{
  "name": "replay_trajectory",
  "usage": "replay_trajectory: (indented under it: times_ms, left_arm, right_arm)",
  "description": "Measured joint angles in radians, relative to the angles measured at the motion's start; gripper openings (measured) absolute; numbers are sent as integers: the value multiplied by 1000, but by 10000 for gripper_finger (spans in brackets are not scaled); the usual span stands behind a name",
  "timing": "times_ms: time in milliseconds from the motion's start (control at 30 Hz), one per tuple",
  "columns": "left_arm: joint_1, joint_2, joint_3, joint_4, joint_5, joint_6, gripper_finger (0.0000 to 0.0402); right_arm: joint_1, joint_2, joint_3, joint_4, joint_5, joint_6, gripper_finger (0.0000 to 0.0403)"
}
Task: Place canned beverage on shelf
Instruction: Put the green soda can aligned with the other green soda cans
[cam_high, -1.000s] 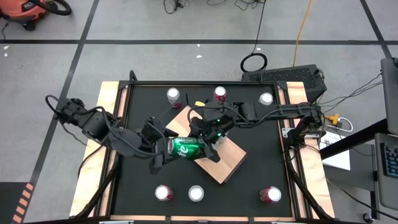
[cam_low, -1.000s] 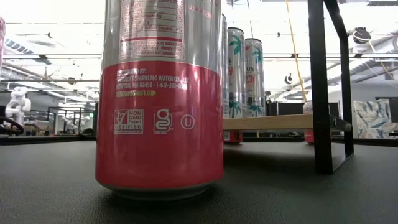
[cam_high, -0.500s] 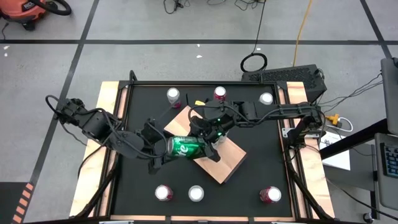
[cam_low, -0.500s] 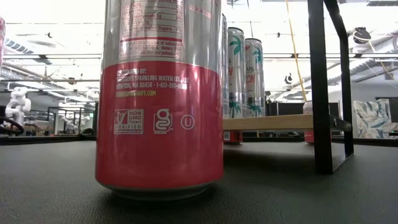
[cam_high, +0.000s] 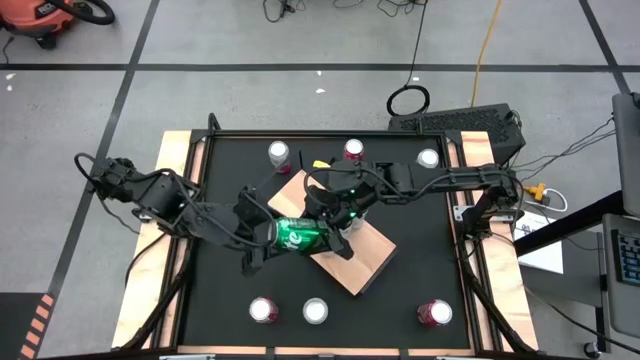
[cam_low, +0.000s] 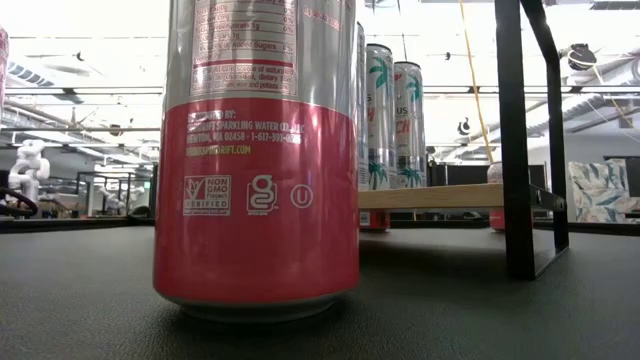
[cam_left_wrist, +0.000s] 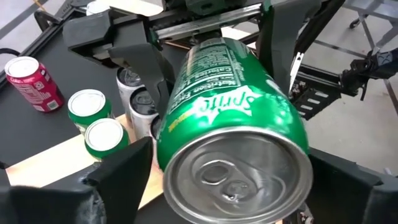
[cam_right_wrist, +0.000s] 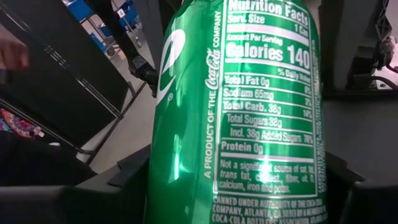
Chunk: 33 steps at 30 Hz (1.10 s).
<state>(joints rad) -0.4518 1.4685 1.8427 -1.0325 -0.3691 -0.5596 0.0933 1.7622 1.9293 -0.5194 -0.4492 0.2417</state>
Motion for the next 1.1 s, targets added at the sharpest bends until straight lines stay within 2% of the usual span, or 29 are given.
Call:
replay_trajectory:
  times_ms: [367, 633, 900, 1100]
  left_arm:
    - [0, 0, 0, -1, 2, 19, 292]
    - [2, -5, -1, 17, 49, 17, 287]
    - [45, -57, -2, 5, 118, 18, 286]
    - [79, -113, -2, -124, 202, 36, 285]
  right_arm:
    - [0, 0, 0, -3, 1, 2, 282]
    - [1, -2, 1, -9, 4, 59, 318]
    - [0, -6, 3, -1, 83, 72, 349]
    - [-1, -5, 2, -8, 127, 134, 350]
